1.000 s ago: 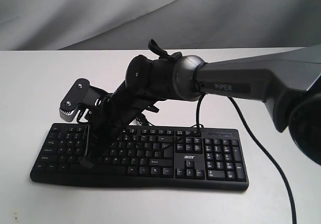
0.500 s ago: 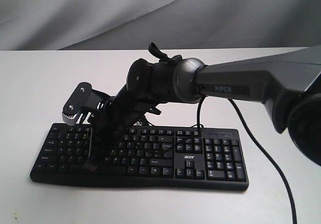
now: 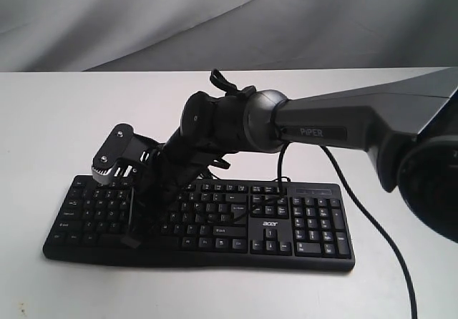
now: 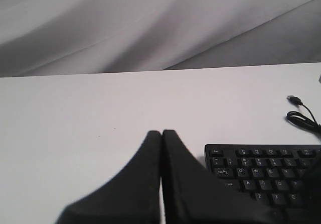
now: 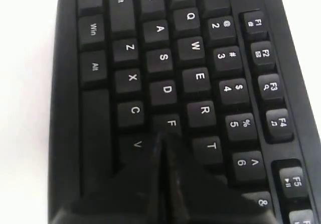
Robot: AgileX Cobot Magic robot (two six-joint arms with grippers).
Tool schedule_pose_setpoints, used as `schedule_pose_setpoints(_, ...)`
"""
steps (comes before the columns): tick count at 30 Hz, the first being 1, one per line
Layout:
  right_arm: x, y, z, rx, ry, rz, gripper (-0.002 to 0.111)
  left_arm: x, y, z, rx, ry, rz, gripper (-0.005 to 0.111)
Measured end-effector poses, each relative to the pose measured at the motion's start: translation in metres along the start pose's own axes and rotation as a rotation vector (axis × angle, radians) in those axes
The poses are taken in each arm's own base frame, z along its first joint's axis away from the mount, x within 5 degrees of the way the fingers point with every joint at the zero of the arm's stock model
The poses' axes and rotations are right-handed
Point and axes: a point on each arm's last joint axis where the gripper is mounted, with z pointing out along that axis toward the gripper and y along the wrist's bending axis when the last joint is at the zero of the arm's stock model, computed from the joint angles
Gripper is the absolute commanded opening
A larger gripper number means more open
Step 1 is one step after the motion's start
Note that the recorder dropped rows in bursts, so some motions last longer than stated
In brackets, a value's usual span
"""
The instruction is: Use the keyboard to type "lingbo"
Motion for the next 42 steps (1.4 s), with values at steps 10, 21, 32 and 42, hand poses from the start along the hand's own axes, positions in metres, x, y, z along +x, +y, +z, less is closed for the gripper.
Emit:
schedule_pose_setpoints(10,0.003,-0.001,0.005,0.003,0.002,0.009,0.000,0.000,0.000,0.000,0.000,0.000,0.000,0.001)
schedule_pose_setpoints(21,-0.005,0.005,-0.012,-0.032,0.004,-0.011,0.000,0.000,0.000,0.000,0.000,0.000,0.000,0.001)
schedule_pose_setpoints(32,0.000,0.007,-0.006,-0.061,0.032,-0.008,0.000,0.000,0.000,0.000,0.000,0.000,0.000,0.001)
schedule_pose_setpoints(42,0.004,0.006,0.000,-0.070,0.047,0.000,0.000,0.000,0.000,0.000,0.000,0.000,0.000,0.001)
